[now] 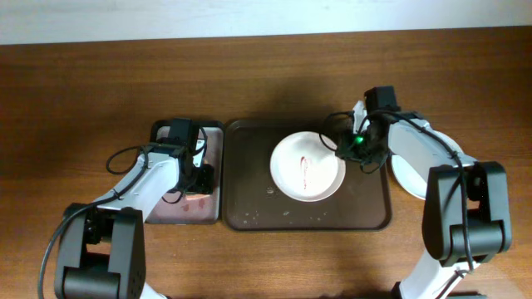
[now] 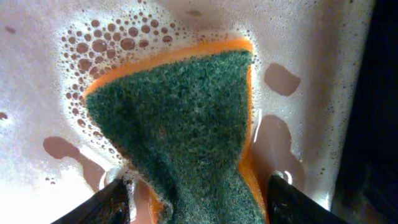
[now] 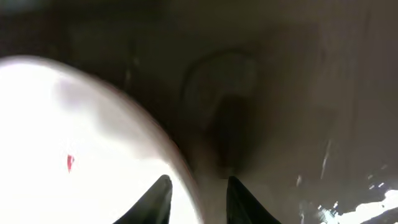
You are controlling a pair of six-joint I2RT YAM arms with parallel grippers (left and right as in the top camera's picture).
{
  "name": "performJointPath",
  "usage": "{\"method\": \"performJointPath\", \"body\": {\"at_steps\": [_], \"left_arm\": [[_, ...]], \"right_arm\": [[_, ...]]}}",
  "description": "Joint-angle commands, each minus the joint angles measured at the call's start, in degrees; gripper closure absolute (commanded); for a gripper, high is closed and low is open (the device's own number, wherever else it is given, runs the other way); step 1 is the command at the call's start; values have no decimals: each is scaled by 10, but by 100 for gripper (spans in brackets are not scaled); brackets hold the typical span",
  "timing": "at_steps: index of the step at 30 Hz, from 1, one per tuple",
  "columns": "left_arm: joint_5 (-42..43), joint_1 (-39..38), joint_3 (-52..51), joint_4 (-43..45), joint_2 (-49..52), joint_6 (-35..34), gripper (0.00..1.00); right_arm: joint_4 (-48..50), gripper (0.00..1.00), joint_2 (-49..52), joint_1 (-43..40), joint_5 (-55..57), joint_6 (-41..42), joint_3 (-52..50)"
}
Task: Clean dirty plates on tray and stack at the side
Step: 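Grasp the pink plate with right gripper and pull it to tray center, then lift the sponge from the soapy tray with the left gripper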
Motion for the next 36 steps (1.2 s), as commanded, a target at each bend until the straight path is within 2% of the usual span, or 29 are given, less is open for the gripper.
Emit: {"method": "performJointPath", "body": {"at_steps": [1,3,5,6,9,13,17,19,21,23,24,30,36], "left_arm": [[4,3,6,-1,4,-2,34],[5,3,6,-1,4,-2,34],[4,3,6,-2,4,-2,35],[4,3,6,-3,4,-2,34],[4,3,6,-3,4,-2,35],[4,4,14,-1,3,-2,41],[4,3,28,1,3,-2,43],[4,4,28,5,3,-2,49],[4,4,28,15,3,-2,50],[4,3,37,8,3,-14,62],[4,4,50,-8,3,-27,64],[4,3,63,-40,4,-62,62],[4,3,23,-13,5,-64,60]], "right_arm": [[-23,71,5,13,20,-13,-1],[-31,71,5,21,24,-17,-2],[-31,92,6,25,24,-17,-2],[-36,96,6,25,24,-16,-2],[-59,96,6,25,27,35,-2],[-96,96,6,25,26,110,-2],[-103,96,6,26,26,111,-2],[-103,96,6,26,26,111,-2],[-104,96,6,26,26,111,-2],[-104,96,6,26,26,111,-2],[-104,96,6,26,26,111,-2],[-104,96,6,26,26,111,-2],[-108,96,6,26,26,111,-2]]}}
